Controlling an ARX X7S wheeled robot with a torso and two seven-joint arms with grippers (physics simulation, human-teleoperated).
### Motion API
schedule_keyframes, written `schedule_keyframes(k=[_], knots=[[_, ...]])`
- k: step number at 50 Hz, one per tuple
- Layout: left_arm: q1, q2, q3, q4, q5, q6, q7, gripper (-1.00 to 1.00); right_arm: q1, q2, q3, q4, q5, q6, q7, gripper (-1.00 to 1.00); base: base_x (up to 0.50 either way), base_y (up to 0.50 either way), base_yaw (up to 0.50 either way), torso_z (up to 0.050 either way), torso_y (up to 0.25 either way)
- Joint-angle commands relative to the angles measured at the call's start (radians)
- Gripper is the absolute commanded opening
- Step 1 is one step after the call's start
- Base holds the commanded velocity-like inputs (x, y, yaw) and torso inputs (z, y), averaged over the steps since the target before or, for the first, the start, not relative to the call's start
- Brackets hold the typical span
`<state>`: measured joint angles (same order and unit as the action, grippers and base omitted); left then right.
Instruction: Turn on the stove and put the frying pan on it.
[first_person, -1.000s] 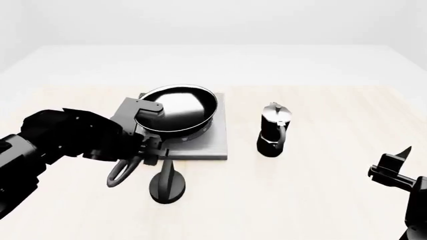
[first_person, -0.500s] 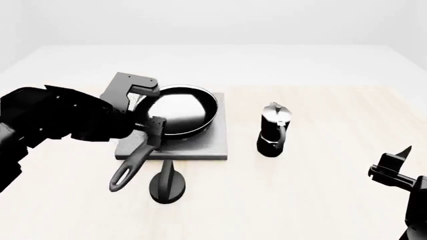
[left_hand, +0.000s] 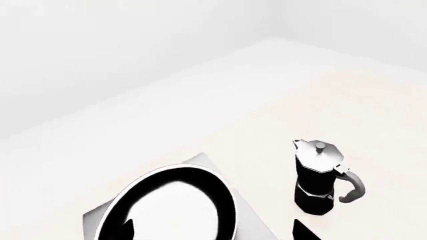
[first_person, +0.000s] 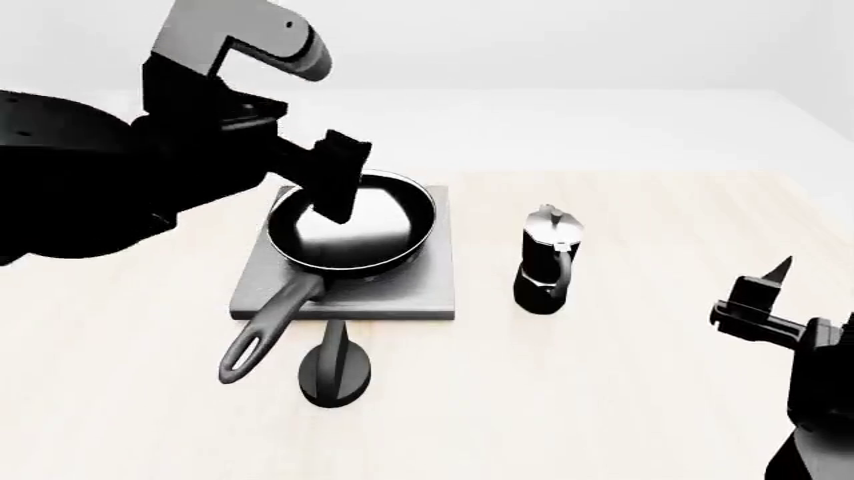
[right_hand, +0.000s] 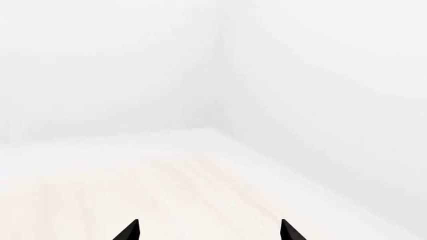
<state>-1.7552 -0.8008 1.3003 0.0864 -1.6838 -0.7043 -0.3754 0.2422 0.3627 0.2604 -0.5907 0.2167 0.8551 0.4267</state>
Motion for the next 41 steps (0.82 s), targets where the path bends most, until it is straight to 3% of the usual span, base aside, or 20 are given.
schedule_keyframes(k=[1,8,17,41], knots=[[0.165,-0.044,-0.015,0.430,0.279,0.215,-0.181,1.00,0.155,0.019,-0.155,-0.043,0.005,0.007,-0.033,1.00,0.00,0.00,0.00,0.000,0.000],[0.185,0.020,0.034,0.476,0.411,0.203,-0.188,1.00,0.265,0.011,-0.275,-0.081,0.022,-0.052,-0.092,1.00,0.00,0.00,0.00,0.000,0.000],[0.211,0.036,0.040,0.446,0.461,0.241,-0.134,1.00,0.247,0.001,-0.328,-0.101,0.043,-0.225,-0.172,1.00,0.00,0.00,0.00,0.000,0.000],[0.250,0.069,0.053,0.414,0.495,0.268,-0.090,1.00,0.268,-0.002,-0.382,-0.059,0.015,-0.256,-0.170,1.00,0.00,0.00,0.00,0.000,0.000]])
